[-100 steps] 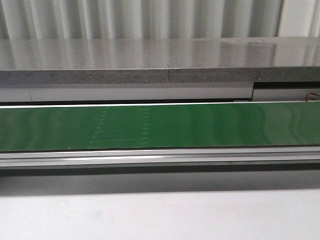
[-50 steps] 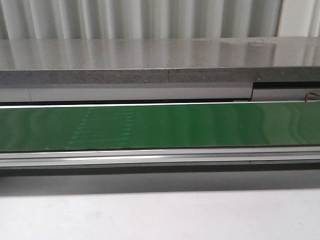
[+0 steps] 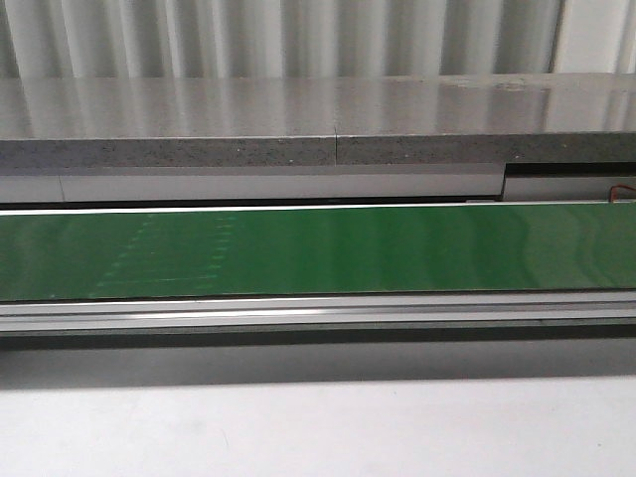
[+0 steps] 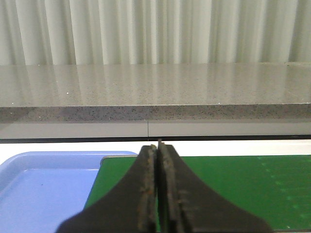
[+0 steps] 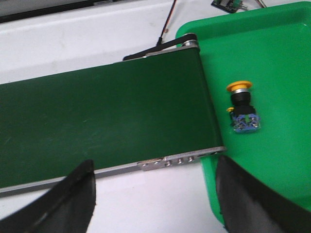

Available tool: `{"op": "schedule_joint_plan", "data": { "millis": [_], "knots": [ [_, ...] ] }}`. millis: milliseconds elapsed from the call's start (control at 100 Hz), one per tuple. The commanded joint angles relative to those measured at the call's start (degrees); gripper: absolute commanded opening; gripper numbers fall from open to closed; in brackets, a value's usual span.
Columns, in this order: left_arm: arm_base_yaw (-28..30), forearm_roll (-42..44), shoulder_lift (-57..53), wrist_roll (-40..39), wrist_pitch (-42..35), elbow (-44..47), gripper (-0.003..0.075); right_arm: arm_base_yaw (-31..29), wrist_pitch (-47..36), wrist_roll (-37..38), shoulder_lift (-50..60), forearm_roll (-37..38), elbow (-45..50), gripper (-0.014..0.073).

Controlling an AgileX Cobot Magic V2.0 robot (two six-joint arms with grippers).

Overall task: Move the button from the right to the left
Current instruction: 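Lower the right gripper and grasp the yellow-capped button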

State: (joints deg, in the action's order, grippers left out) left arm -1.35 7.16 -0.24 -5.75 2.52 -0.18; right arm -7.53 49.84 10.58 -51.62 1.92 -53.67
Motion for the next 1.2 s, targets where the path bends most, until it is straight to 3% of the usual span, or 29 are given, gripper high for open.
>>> {"op": "schedule_joint_plan", "data": {
  "millis": [0, 120, 340, 500, 800, 1190],
  "knots": [
    [-0.55, -0.41, -1.83, -0.73, -4.68, 1.47, -0.002, -2.81, -4.86, -1.84, -3.12, 1.01, -2.36, 0.052],
    [-0.55, -0.41, -1.83, -0.73, -4.68, 1.47, -0.002, -7.84, -6.31, -5.3, -8.64, -0.54, -2.36, 0.052],
    [-0.55, -0.41, -1.83, -0.73, -4.68, 1.47, -0.002, -18.46, -13.16, -15.69, -18.4, -13.67, -2.88, 0.052],
    [-0.55, -0.41, -1.83, -0.73, -4.68, 1.47, -0.002, -24.53, -14.28, -19.91, -25.66, -18.02, -5.09, 0.052],
    [-0.55, -0.41, -1.83, -0.73, -4.68, 1.47, -0.002, -25.46, -17.03, -21.89, -37.59, -18.24, -8.45, 0.052],
    [-0.55, -0.41, -1.83, -0.73, -4.68, 1.47, -0.002, -25.46, -22.87, -23.7, -45.14, -18.2, -8.76, 0.052]
  ]
}}
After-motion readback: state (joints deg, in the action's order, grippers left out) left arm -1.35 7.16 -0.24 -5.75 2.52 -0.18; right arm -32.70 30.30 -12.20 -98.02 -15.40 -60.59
